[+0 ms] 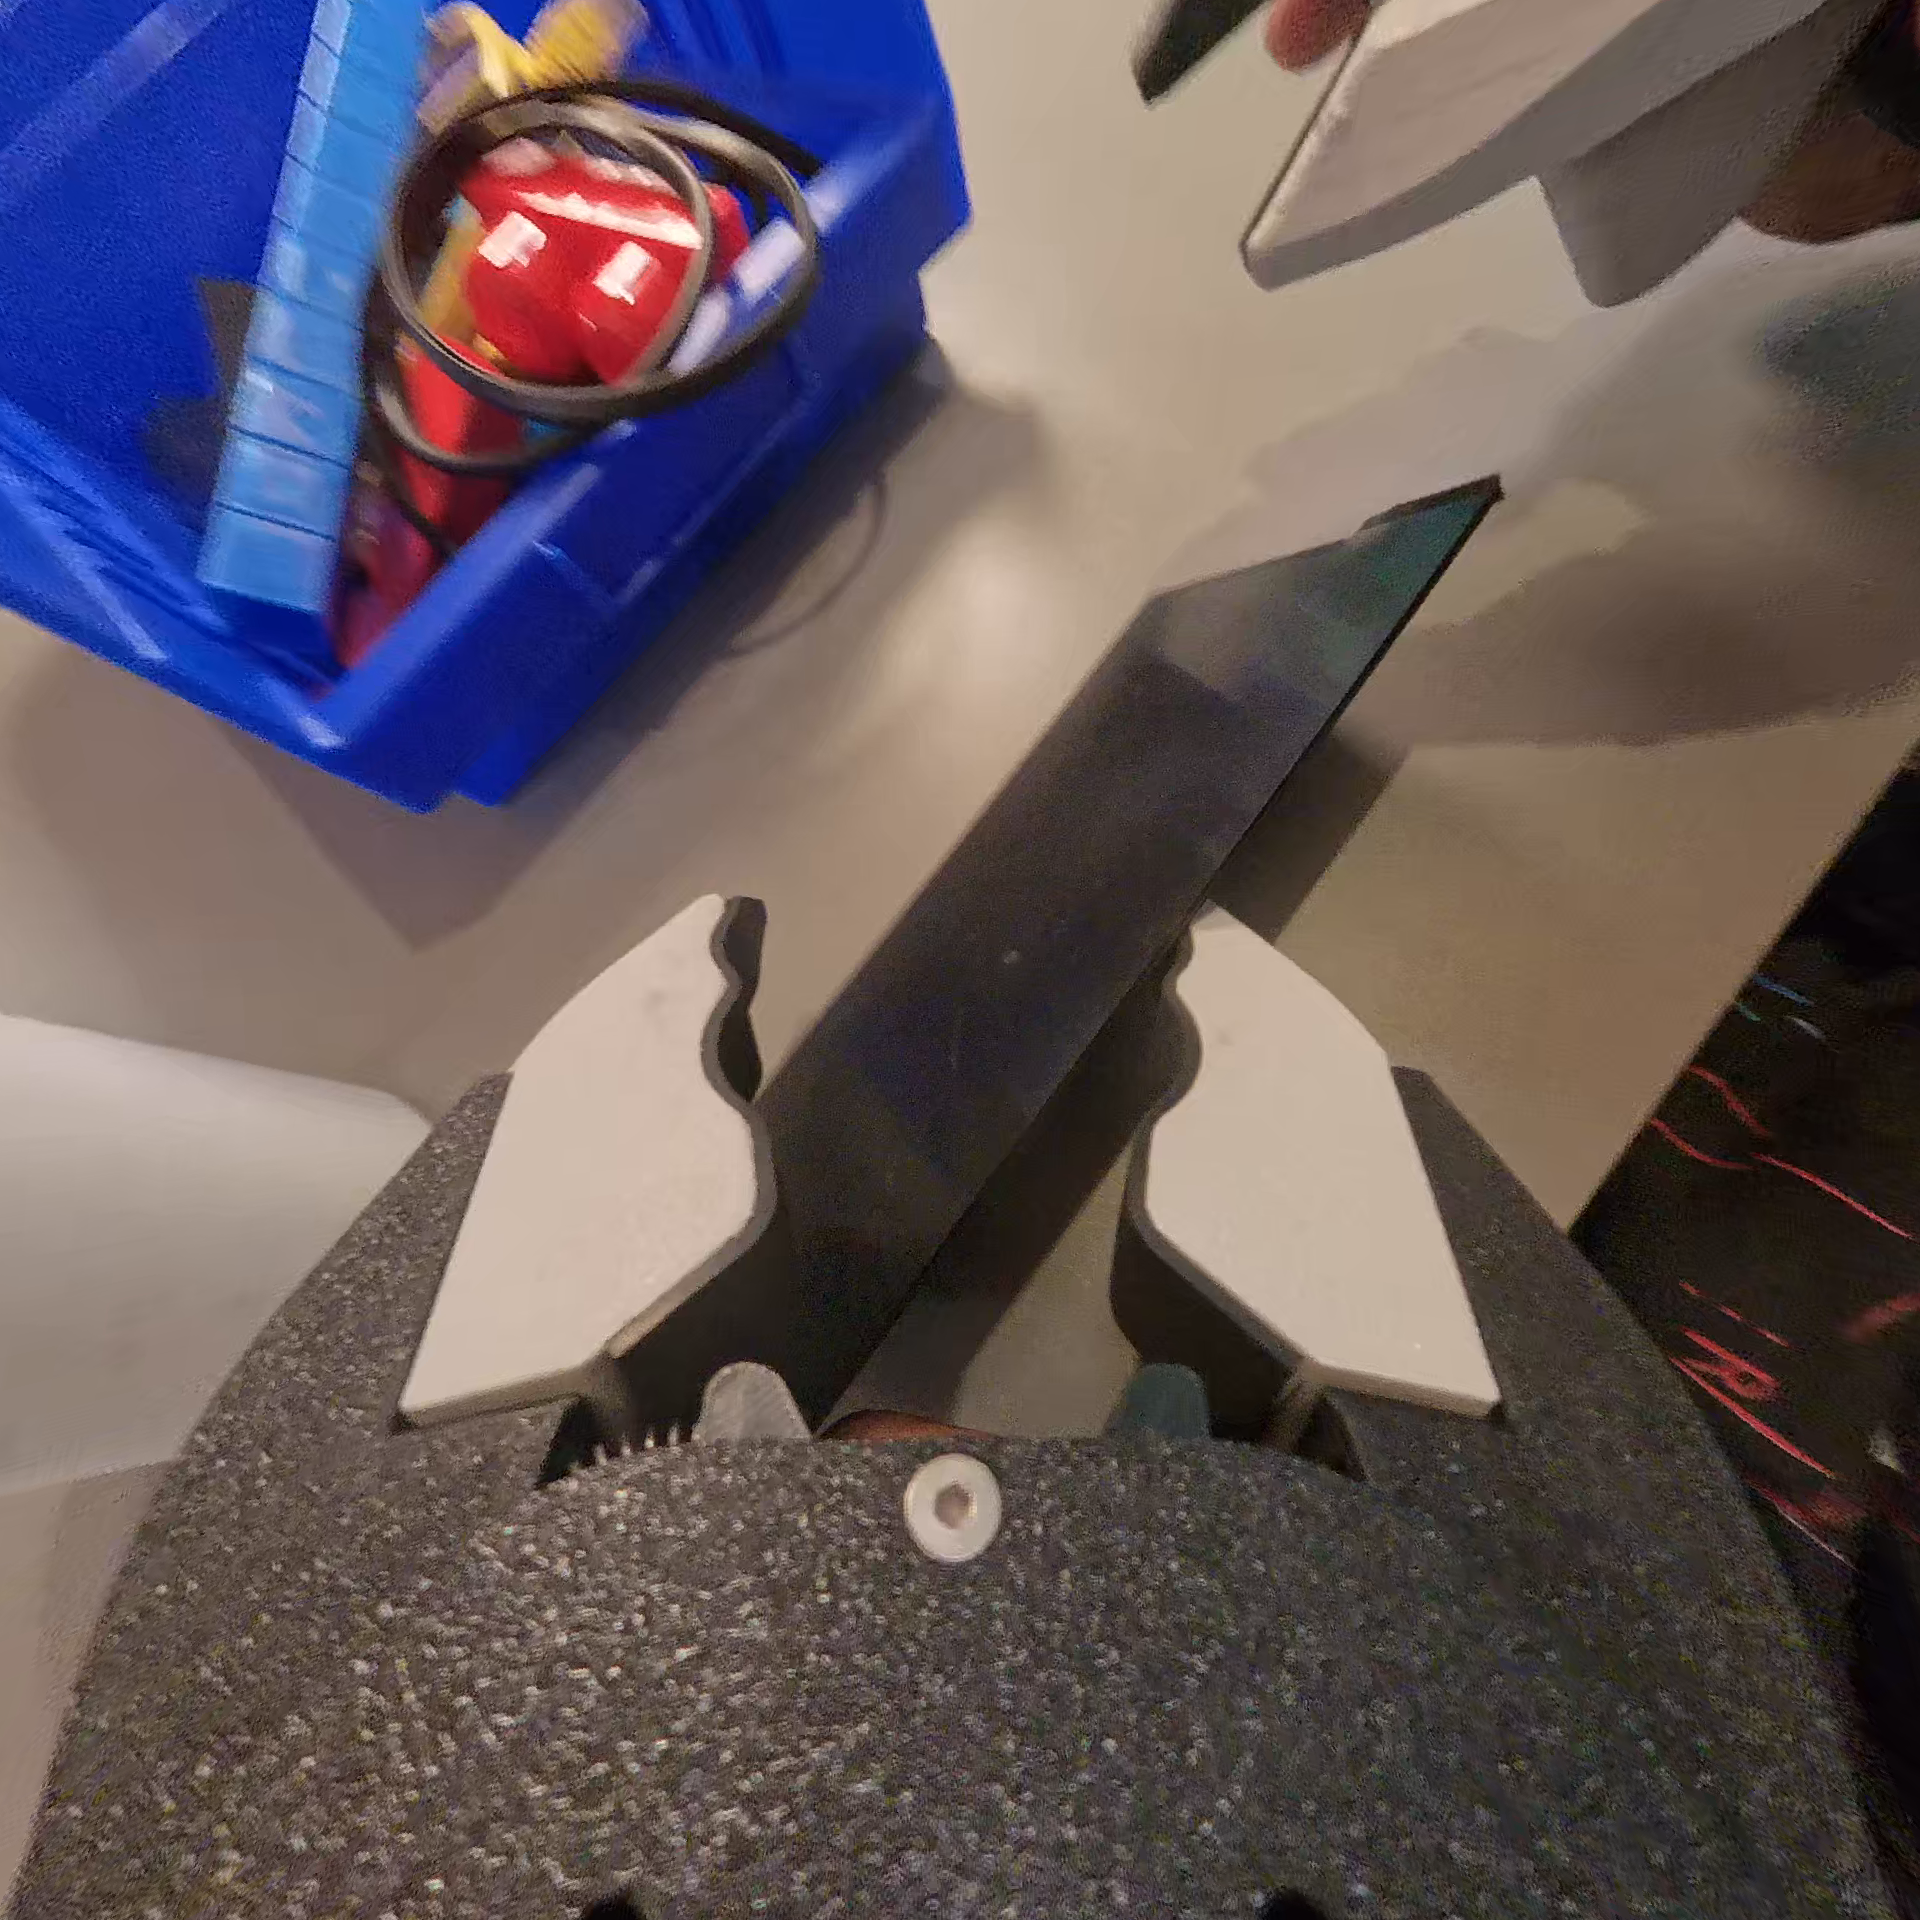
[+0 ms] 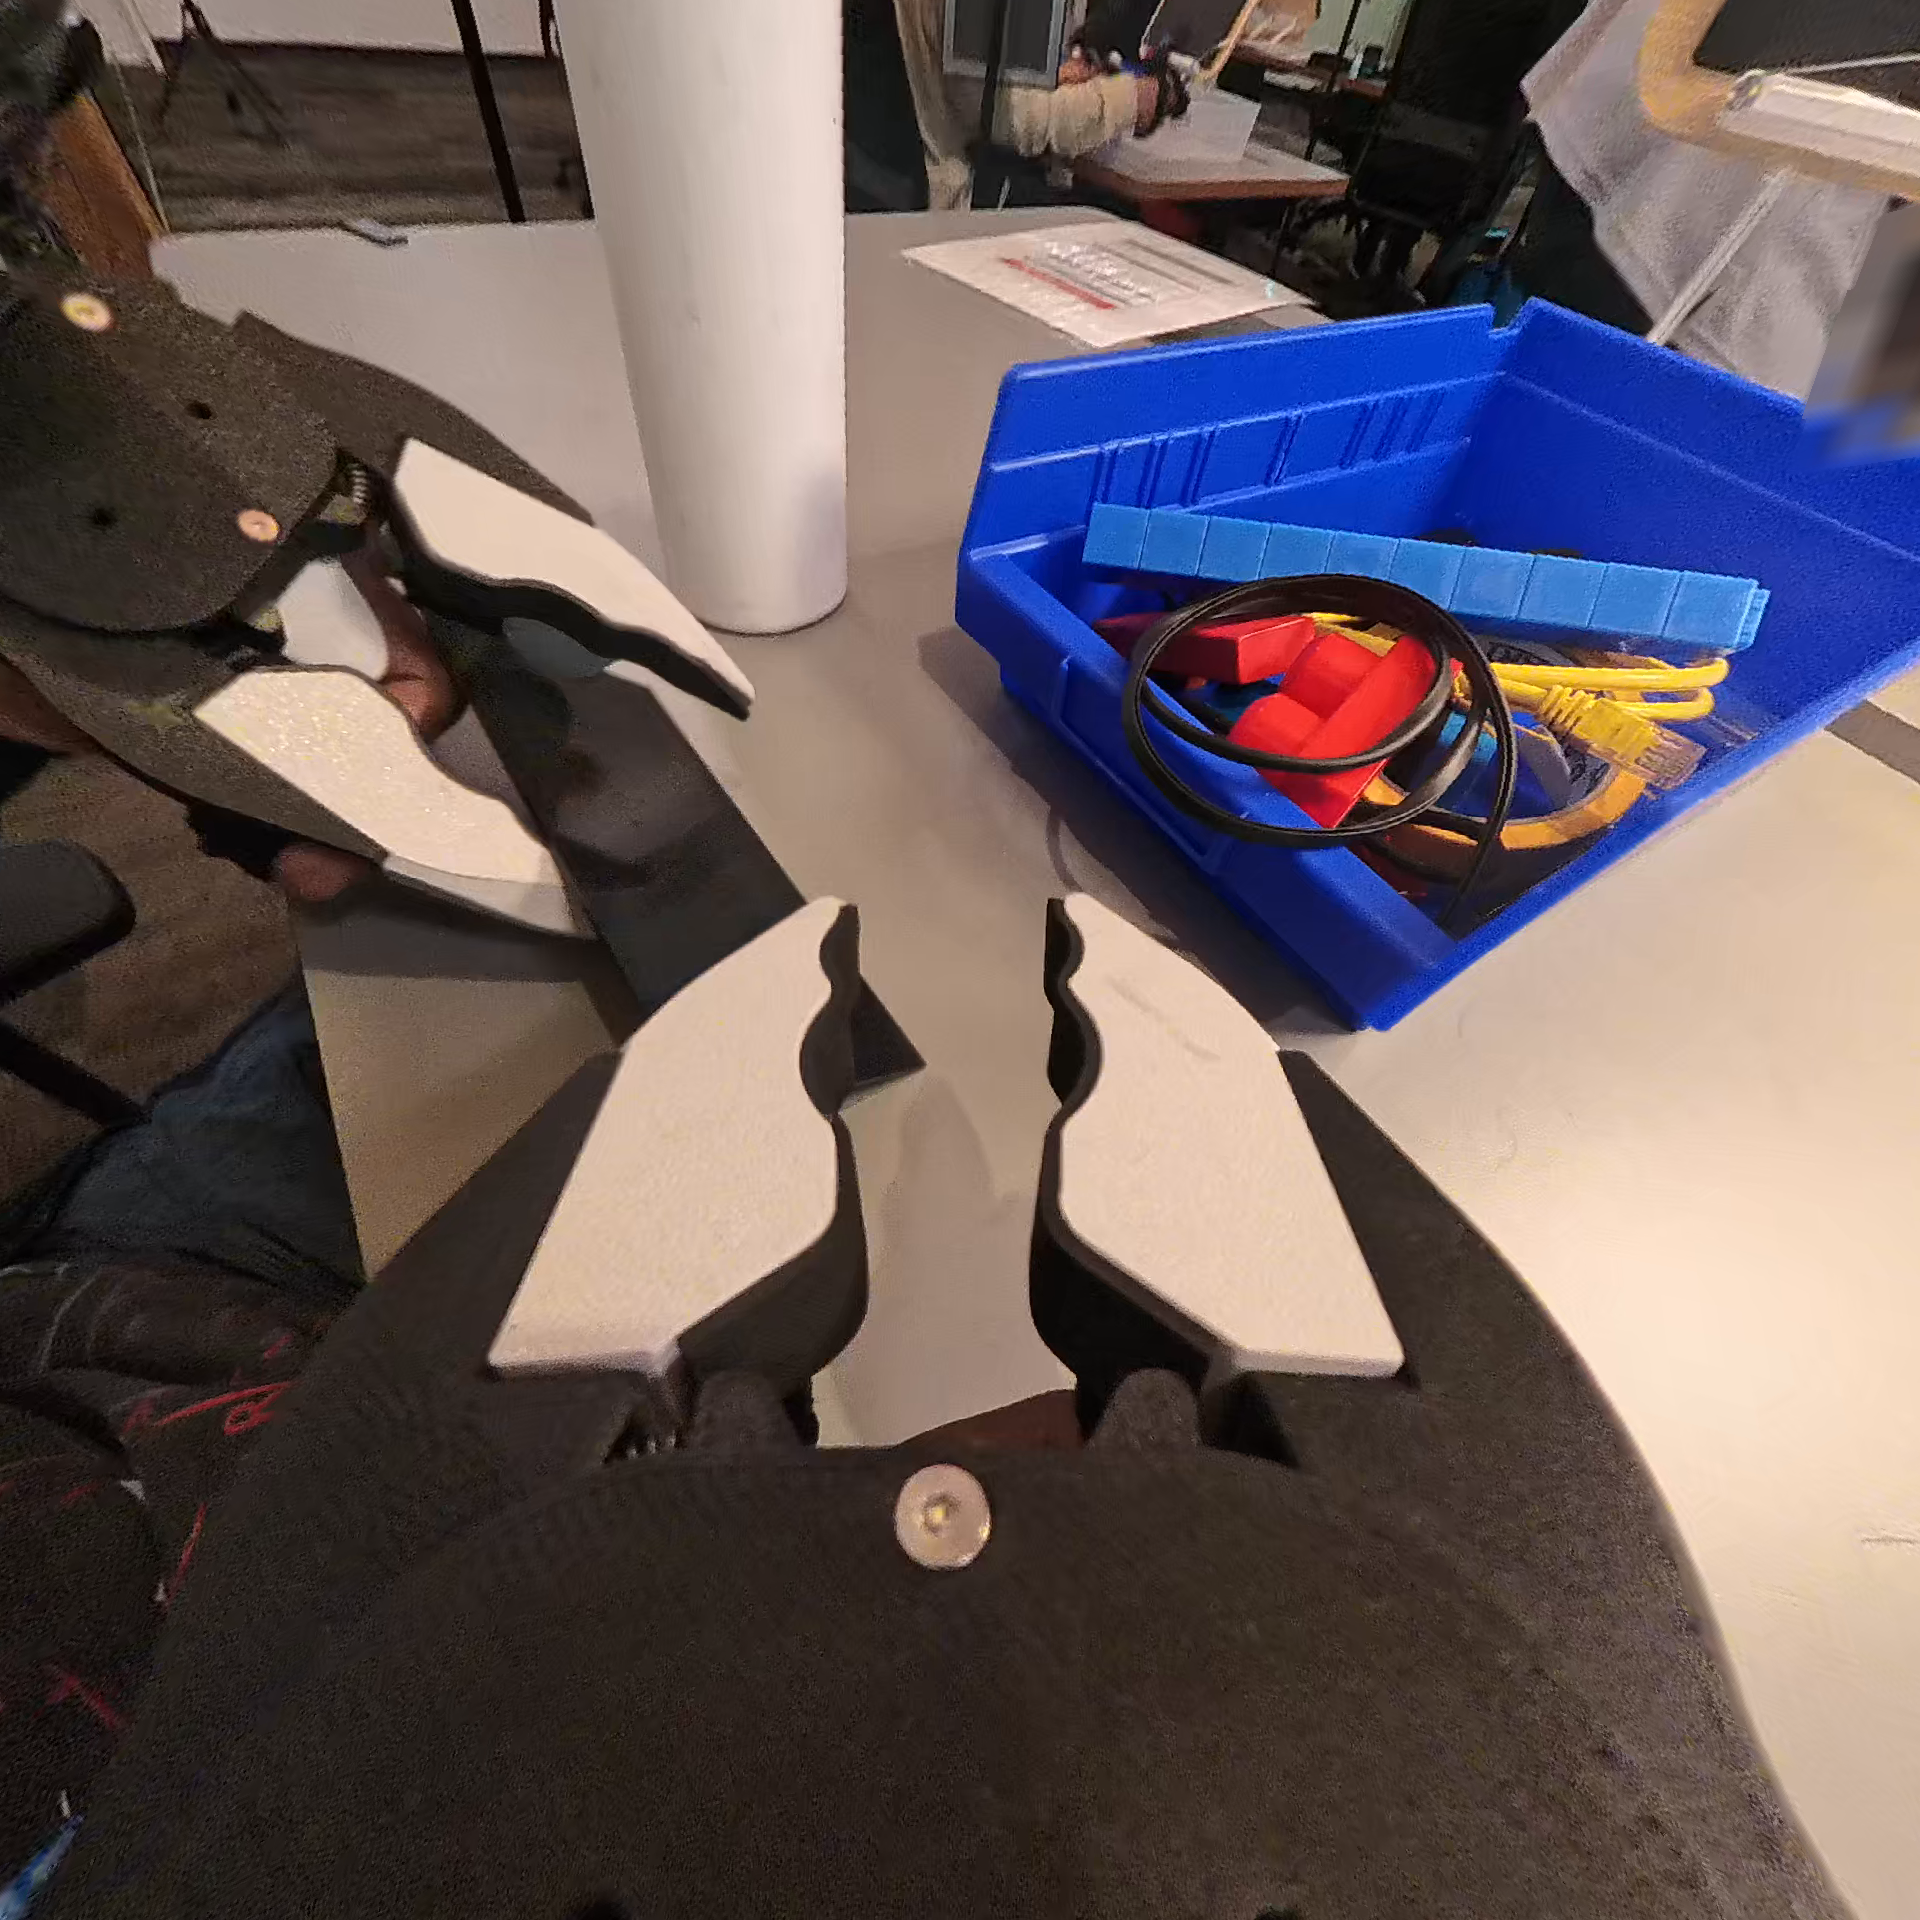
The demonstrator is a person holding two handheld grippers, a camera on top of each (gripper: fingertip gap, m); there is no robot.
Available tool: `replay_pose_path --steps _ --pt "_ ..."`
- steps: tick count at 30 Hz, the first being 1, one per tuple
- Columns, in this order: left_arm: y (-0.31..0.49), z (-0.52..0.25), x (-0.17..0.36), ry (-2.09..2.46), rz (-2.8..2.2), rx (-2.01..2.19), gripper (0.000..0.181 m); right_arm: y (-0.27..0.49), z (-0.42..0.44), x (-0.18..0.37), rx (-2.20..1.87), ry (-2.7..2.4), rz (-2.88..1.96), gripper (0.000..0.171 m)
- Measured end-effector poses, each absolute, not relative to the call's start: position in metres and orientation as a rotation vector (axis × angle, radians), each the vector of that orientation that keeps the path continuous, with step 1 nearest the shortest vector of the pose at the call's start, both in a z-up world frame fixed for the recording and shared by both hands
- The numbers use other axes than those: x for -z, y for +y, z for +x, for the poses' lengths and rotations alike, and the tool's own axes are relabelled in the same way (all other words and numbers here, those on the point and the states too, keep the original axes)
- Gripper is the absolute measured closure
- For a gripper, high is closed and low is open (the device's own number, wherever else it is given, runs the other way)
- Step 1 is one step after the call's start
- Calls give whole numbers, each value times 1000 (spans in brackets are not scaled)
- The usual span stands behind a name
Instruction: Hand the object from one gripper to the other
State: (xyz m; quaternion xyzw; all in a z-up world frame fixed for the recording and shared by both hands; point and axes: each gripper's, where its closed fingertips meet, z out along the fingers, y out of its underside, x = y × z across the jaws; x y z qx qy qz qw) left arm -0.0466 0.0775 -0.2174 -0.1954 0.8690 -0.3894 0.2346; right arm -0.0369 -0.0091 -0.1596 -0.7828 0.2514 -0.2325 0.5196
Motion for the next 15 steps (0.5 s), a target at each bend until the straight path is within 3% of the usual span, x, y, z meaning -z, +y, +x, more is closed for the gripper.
replay_pose_path --steps 4,6,11,15 --pt "75 -61 232 2572 -488 966 85 -7 -33 159 566 585 -1930 136" --pt "70 -68 228 2599 -438 1015 83 -7 -31 159 550 578 -1940 136" --pt "56 -69 192 2455 -420 1341 87 -8 -12 153 568 539 -1973 136" --pt "60 -53 142 2110 -471 1672 102 -2 13 138 644 466 -2029 136"
